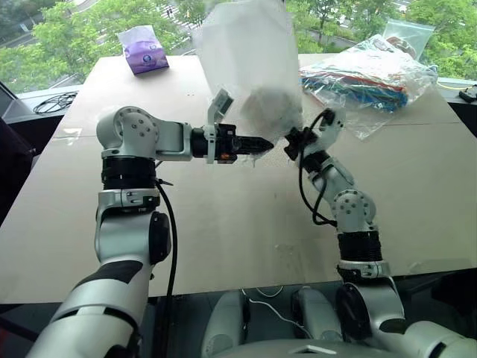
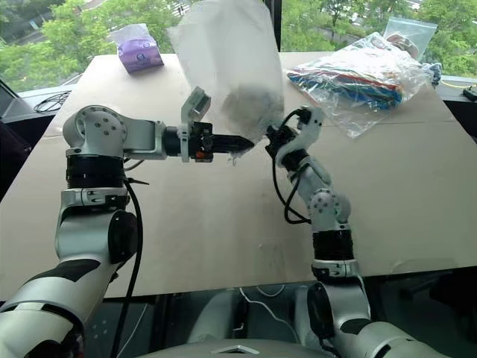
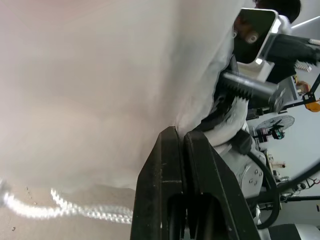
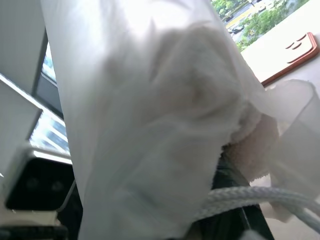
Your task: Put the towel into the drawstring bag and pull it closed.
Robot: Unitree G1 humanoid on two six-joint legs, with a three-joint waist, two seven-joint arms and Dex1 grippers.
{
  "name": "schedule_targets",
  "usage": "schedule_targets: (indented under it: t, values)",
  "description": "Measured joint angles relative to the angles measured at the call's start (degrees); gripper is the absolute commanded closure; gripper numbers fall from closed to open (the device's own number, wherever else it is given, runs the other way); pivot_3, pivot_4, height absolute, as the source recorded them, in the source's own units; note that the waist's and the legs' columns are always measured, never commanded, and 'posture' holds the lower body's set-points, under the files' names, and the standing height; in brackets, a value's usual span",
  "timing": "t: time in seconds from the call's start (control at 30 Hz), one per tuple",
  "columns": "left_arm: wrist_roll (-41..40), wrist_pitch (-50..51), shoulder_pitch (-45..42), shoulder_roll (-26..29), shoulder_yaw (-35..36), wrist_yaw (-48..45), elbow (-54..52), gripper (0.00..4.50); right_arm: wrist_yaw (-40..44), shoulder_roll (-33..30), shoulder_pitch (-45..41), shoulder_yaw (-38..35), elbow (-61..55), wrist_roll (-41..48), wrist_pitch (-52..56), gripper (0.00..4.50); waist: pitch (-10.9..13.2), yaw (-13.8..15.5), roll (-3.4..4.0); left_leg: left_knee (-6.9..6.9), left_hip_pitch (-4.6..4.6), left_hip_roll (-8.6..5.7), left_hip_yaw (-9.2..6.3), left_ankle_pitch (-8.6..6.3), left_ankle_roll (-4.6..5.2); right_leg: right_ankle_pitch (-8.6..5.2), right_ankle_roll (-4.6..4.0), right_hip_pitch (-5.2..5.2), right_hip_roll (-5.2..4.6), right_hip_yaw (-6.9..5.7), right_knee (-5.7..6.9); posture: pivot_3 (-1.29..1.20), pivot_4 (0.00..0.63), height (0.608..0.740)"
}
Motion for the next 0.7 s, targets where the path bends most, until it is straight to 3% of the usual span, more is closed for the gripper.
schedule_targets:
  t: [0.23,0.33,0.43,0.47,0.53,0.7]
  values:
    - [-0.43,0.15,-0.03,-1.63,0.85,1.65,-0.02,4.50,-11.23,0.04,0.02,-2.96,-1.63,29.33,5.74,4.48,0.03,-0.89,0.06,-0.04,0.06,0.14,0.05,-0.08,0.13,-0.01,-0.02,-0.05,0.15,0.05,0.07,0.00,0.150,0.740]
    - [-0.35,0.15,-0.03,-1.79,0.95,1.97,-0.02,4.50,-17.35,0.04,0.00,-2.50,-0.91,33.33,5.94,4.48,0.03,-0.68,0.06,-0.03,0.04,0.12,0.06,-0.08,0.13,-0.01,-0.02,-0.05,0.12,0.05,0.05,0.00,0.150,0.740]
    - [-0.30,-0.55,-0.25,-2.54,0.84,1.94,-0.02,4.50,-22.11,0.02,0.00,-0.02,0.24,31.36,5.44,4.48,0.04,-0.63,0.06,-0.02,0.01,0.09,0.08,-0.08,0.14,-0.01,-0.01,-0.05,0.11,0.06,0.03,0.00,0.150,0.740]
    - [-0.27,-1.15,-0.72,-2.65,0.72,1.86,-0.01,4.50,-23.09,0.01,0.00,1.26,0.28,29.57,4.94,3.85,0.04,-0.63,0.05,-0.02,0.00,0.08,0.07,-0.08,0.14,-0.01,-0.01,-0.06,0.12,0.06,0.02,0.00,0.150,0.740]
    - [-0.16,-2.54,-2.01,-2.52,0.66,1.19,0.09,4.50,-24.25,-0.08,0.02,3.01,0.33,25.85,4.31,3.20,0.04,-0.62,0.05,-0.02,0.00,0.07,0.06,-0.08,0.14,-0.01,-0.01,-0.06,0.13,0.05,0.02,0.00,0.150,0.740]
    - [3.18,-9.89,-5.67,0.17,-1.40,-2.61,3.99,4.50,-23.90,-4.03,5.44,10.06,-2.93,13.12,6.93,0.86,0.04,-0.62,0.06,-0.05,0.00,-0.05,0.08,-0.08,0.14,-0.02,-0.01,-0.06,0.16,0.06,-0.04,0.00,0.150,0.740]
